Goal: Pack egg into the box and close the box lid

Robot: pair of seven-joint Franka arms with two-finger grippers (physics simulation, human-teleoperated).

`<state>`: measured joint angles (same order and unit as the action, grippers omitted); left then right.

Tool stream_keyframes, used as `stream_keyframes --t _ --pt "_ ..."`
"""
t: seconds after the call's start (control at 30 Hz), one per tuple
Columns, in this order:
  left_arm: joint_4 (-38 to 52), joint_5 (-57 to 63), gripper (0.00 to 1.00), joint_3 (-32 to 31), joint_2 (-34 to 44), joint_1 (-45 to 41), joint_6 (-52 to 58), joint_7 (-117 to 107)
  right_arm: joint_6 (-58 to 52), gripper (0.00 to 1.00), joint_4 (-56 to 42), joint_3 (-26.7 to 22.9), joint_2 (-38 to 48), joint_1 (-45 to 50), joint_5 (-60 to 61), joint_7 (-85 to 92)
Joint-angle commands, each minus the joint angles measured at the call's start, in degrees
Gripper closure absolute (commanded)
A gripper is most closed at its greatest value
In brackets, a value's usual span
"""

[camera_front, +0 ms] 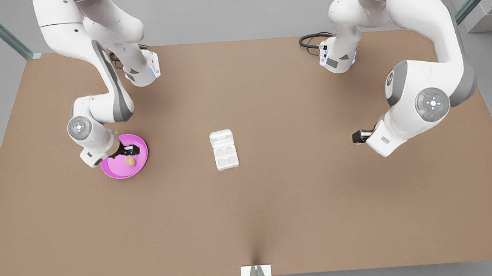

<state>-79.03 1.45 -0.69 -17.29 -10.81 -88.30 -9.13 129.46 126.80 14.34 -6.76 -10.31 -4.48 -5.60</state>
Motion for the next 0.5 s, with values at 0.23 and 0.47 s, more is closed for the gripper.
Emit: stream_keyframes --t 0.23,0.47 --pt "0.19 -0.31 0.00 -0.10 0.06 -0.17 0.32 -0.80 13.10 0.00 4.68 0.78 -2.64 -3.58 -1.85 -2.84" --pt "0.19 0.31 0.00 -4.40 1.12 -1.40 0.14 -0.88 15.91 0.00 9.69 2.45 -0.80 -3.58 -1.76 -3.37"
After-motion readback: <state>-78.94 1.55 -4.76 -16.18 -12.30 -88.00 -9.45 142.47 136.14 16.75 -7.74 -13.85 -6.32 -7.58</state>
